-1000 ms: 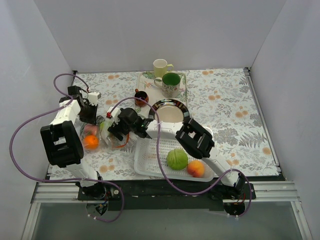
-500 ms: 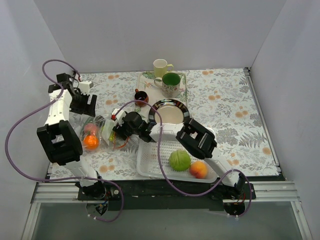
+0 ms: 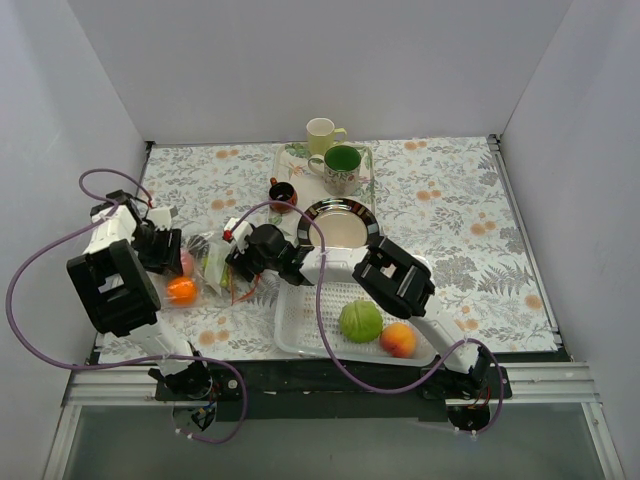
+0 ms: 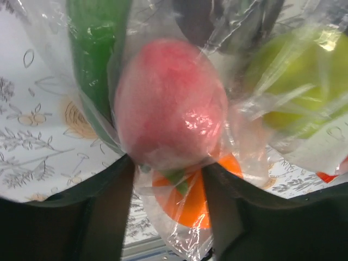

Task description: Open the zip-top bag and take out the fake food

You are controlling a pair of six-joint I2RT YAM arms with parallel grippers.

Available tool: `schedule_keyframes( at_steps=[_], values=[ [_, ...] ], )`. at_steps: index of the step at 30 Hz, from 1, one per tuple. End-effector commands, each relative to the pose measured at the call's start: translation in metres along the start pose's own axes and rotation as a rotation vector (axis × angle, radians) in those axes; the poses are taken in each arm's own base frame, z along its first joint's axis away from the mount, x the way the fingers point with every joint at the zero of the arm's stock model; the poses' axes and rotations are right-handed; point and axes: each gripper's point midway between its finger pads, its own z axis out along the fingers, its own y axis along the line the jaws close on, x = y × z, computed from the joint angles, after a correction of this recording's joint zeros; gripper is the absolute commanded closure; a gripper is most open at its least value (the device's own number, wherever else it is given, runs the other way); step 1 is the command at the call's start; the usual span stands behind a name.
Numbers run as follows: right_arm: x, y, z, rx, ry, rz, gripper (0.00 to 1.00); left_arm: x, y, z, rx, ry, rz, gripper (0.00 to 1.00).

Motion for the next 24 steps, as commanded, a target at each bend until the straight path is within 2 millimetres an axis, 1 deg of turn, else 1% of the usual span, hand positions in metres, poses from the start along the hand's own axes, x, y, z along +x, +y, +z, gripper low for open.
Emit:
schedule_keyframes(
  at_steps=[1, 2, 3, 4, 5, 6, 7, 10, 11, 12, 15, 16, 17, 18, 20, 21, 22, 23, 24],
  values=[
    [-0.035, 0.013, -0.014, -0.036, -0.072, 0.005, 0.25, -0.021, -0.013, -0.010, 0.064, -0.098, -0.017, 0.64],
    [-0.037, 0.015, -0.015, -0.040, -0.074, 0.001, 0.25, -0.023, -0.013, -0.009, 0.078, -0.094, -0.030, 0.83],
    [-0.035, 0.017, -0.015, -0.044, -0.067, -0.003, 0.25, -0.027, -0.016, -0.011, 0.094, -0.104, -0.027, 0.90],
    [-0.036, 0.018, -0.016, -0.043, -0.068, -0.005, 0.25, -0.032, -0.015, -0.017, 0.089, -0.114, -0.023, 0.96],
    [-0.041, 0.018, -0.017, -0.044, -0.076, -0.006, 0.25, -0.035, -0.014, -0.019, 0.090, -0.118, -0.022, 1.00],
    [-0.041, 0.019, -0.018, -0.046, -0.071, -0.006, 0.24, -0.037, -0.014, -0.021, 0.089, -0.117, -0.015, 1.00],
    [-0.044, 0.020, -0.019, -0.050, -0.075, -0.008, 0.24, -0.043, -0.012, -0.029, 0.082, -0.129, -0.010, 1.00],
    [-0.053, 0.020, -0.025, -0.048, -0.081, -0.012, 0.24, -0.050, -0.013, -0.042, 0.080, -0.146, 0.023, 1.00],
    [-0.060, 0.019, -0.028, -0.045, -0.091, -0.014, 0.24, -0.057, -0.012, -0.049, 0.069, -0.168, 0.036, 1.00],
    [-0.063, 0.018, -0.031, -0.042, -0.094, -0.014, 0.24, -0.059, -0.011, -0.054, 0.058, -0.183, 0.041, 1.00],
    [-0.072, 0.020, -0.040, -0.055, -0.102, -0.019, 0.24, -0.066, -0.007, -0.062, 0.031, -0.203, 0.049, 1.00],
    [-0.078, 0.020, -0.045, -0.056, -0.106, -0.020, 0.23, -0.066, -0.006, -0.062, 0.026, -0.204, 0.051, 1.00],
    [-0.079, 0.021, -0.048, -0.058, -0.105, -0.014, 0.23, -0.066, -0.006, -0.063, 0.022, -0.204, 0.051, 1.00],
    [-0.083, 0.026, -0.052, -0.090, -0.110, -0.011, 0.22, -0.064, -0.005, -0.060, 0.021, -0.197, 0.049, 1.00],
    [-0.087, 0.030, -0.063, -0.114, -0.114, -0.011, 0.23, -0.062, -0.002, -0.056, 0.005, -0.189, 0.054, 1.00],
    [-0.088, 0.034, -0.067, -0.128, -0.114, -0.005, 0.23, -0.056, -0.002, -0.049, 0.011, -0.171, 0.049, 1.00],
    [-0.095, 0.034, -0.074, -0.132, -0.128, -0.004, 0.24, -0.057, 0.001, -0.047, -0.001, -0.178, 0.055, 1.00],
    [-0.086, 0.034, -0.077, -0.133, -0.118, -0.003, 0.25, -0.054, 0.002, -0.045, -0.008, -0.169, 0.056, 1.00],
    [-0.086, 0.034, -0.079, -0.131, -0.120, -0.005, 0.25, -0.052, 0.002, -0.041, -0.007, -0.161, 0.054, 1.00]
  ],
)
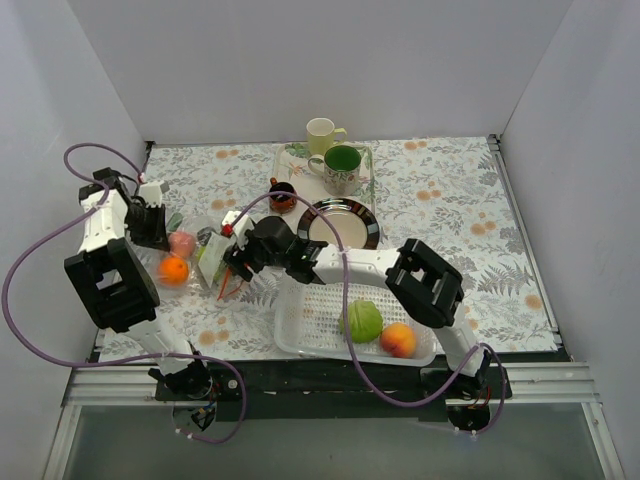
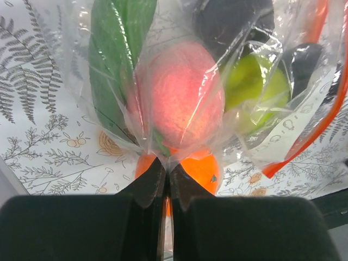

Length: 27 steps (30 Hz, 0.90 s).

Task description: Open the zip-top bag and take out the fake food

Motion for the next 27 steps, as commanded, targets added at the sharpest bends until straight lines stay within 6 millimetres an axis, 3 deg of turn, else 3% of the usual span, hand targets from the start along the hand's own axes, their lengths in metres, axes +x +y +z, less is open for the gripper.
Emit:
schedule_keyframes(
  at_steps=[1, 2, 4, 9, 18, 21, 27],
  values=[
    [-0.018, 0.009, -0.020, -0.033, -0.043, -0.004, 0.24, 0.004, 0.003, -0.001, -0.036, -0.019, 0.030, 1.00],
    [-0.020, 0.006, -0.016, -0.022, -0.041, -0.008, 0.23, 0.005, 0.005, 0.001, -0.039, -0.014, 0.027, 1.00],
    [0.008, -0.001, -0.003, 0.010, 0.051, -0.023, 0.22, 0.005, 0.007, 0.002, -0.047, -0.014, 0.027, 1.00],
    [0.036, -0.012, 0.009, 0.062, 0.123, -0.045, 0.23, 0.010, 0.017, 0.003, -0.105, -0.009, 0.057, 1.00],
    [0.038, -0.021, 0.021, 0.079, 0.104, -0.065, 0.12, 0.012, 0.039, 0.021, -0.181, 0.008, 0.083, 1.00],
    [0.033, -0.015, 0.028, 0.040, 0.076, -0.063, 0.07, 0.007, 0.036, 0.023, -0.164, 0.015, 0.073, 1.00],
    [0.028, -0.006, 0.035, -0.007, 0.026, -0.056, 0.04, -0.002, 0.013, 0.031, -0.099, 0.027, 0.080, 1.00]
  ],
)
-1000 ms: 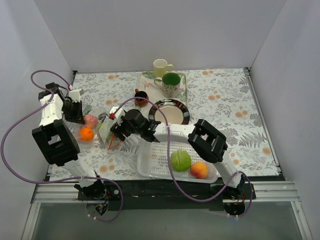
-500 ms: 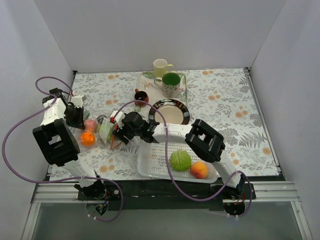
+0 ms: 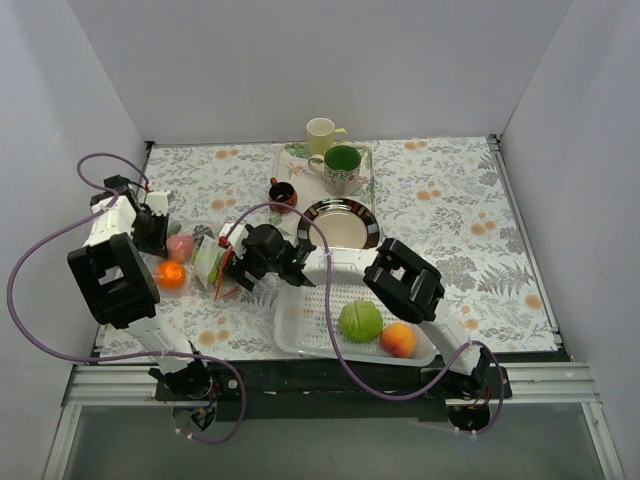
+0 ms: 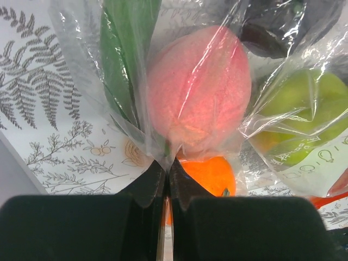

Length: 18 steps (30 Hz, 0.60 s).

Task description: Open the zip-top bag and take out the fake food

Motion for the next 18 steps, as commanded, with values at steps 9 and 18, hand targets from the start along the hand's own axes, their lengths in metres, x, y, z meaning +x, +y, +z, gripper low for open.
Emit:
schedule_keyframes(
  at_steps=[9, 18],
  values=[
    [-0.006, 0.007, 0.020, -0.060, -0.053, 0.016, 0.20, -0.024, -0.035, 0.001, 0.042, -0.016, 0.056, 1.00],
    [-0.043, 0.006, -0.008, -0.070, -0.106, 0.025, 0.82, -0.028, -0.001, 0.000, -0.140, -0.035, 0.098, 1.00]
  ],
)
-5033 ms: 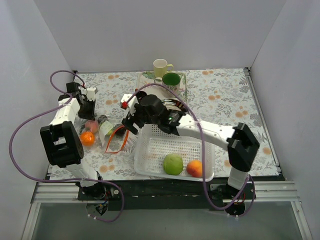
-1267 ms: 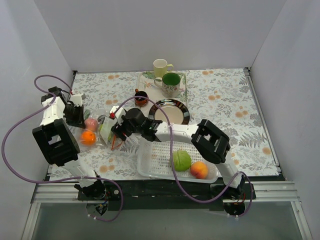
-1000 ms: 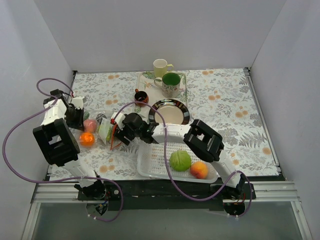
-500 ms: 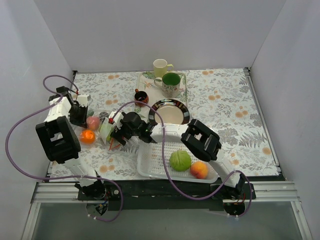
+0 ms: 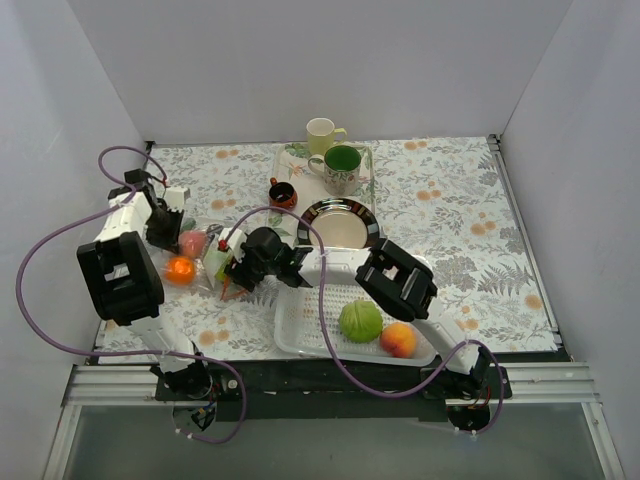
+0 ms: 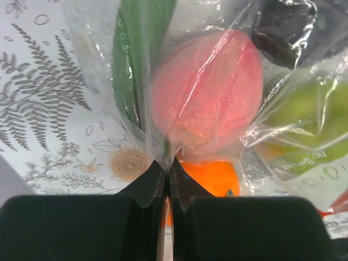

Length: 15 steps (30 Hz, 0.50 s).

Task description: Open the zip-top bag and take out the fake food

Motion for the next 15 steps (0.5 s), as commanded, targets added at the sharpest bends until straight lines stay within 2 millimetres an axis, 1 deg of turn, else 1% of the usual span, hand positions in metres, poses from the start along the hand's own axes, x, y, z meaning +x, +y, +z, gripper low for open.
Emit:
schedule_keyframes(
  at_steps=[1, 2, 3, 4, 5, 6, 7, 8, 9, 11, 12, 13, 14, 15],
  values=[
    [-0.060, -0.002, -0.031, -0.004, -0.107, 0.002, 0.94, -0.010, 0.037, -0.011, -0.193, -0.038, 0.028, 1.00],
    [-0.065, -0.003, -0.037, 0.002, -0.110, 0.004, 0.97, -0.019, 0.044, -0.017, -0.222, -0.062, 0.028, 1.00],
    [-0.082, -0.003, -0.050, 0.010, -0.136, 0.001, 0.97, -0.026, 0.048, -0.022, -0.235, -0.081, 0.030, 1.00],
    [-0.086, -0.005, -0.056, 0.020, -0.131, 0.003, 0.96, -0.031, 0.049, -0.028, -0.230, -0.090, 0.024, 1.00],
    [-0.086, -0.007, -0.063, 0.029, -0.098, 0.008, 0.96, -0.041, 0.041, -0.033, -0.176, -0.117, 0.016, 1.00],
    [-0.097, -0.006, -0.075, 0.033, -0.105, 0.010, 0.96, -0.051, 0.033, -0.051, -0.136, -0.127, 0.003, 1.00],
    [-0.100, -0.008, -0.082, 0.040, -0.103, 0.011, 0.96, -0.058, 0.026, -0.060, -0.103, -0.144, -0.007, 1.00],
    [-0.089, -0.007, -0.088, 0.048, -0.076, 0.014, 0.96, -0.059, 0.010, -0.063, -0.025, -0.143, -0.030, 1.00],
    [-0.104, -0.008, -0.104, 0.058, -0.110, 0.015, 0.96, -0.065, 0.006, -0.072, -0.012, -0.163, -0.033, 1.00],
    [-0.103, -0.008, -0.119, 0.071, -0.115, 0.023, 0.97, -0.062, -0.014, -0.074, 0.055, -0.153, -0.028, 1.00],
    [-0.100, -0.006, -0.132, 0.070, -0.106, 0.029, 0.98, -0.060, -0.021, -0.077, 0.069, -0.156, -0.020, 1.00],
    [-0.095, -0.011, -0.139, 0.109, -0.084, 0.040, 0.98, -0.051, -0.030, -0.072, 0.088, -0.129, -0.012, 1.00],
    [-0.096, -0.019, -0.152, 0.163, -0.074, 0.049, 0.99, -0.045, -0.036, -0.067, 0.100, -0.111, -0.005, 1.00],
    [-0.073, -0.022, -0.160, 0.190, 0.007, 0.059, 0.99, -0.041, -0.040, -0.069, 0.100, -0.111, 0.004, 1.00]
  ],
)
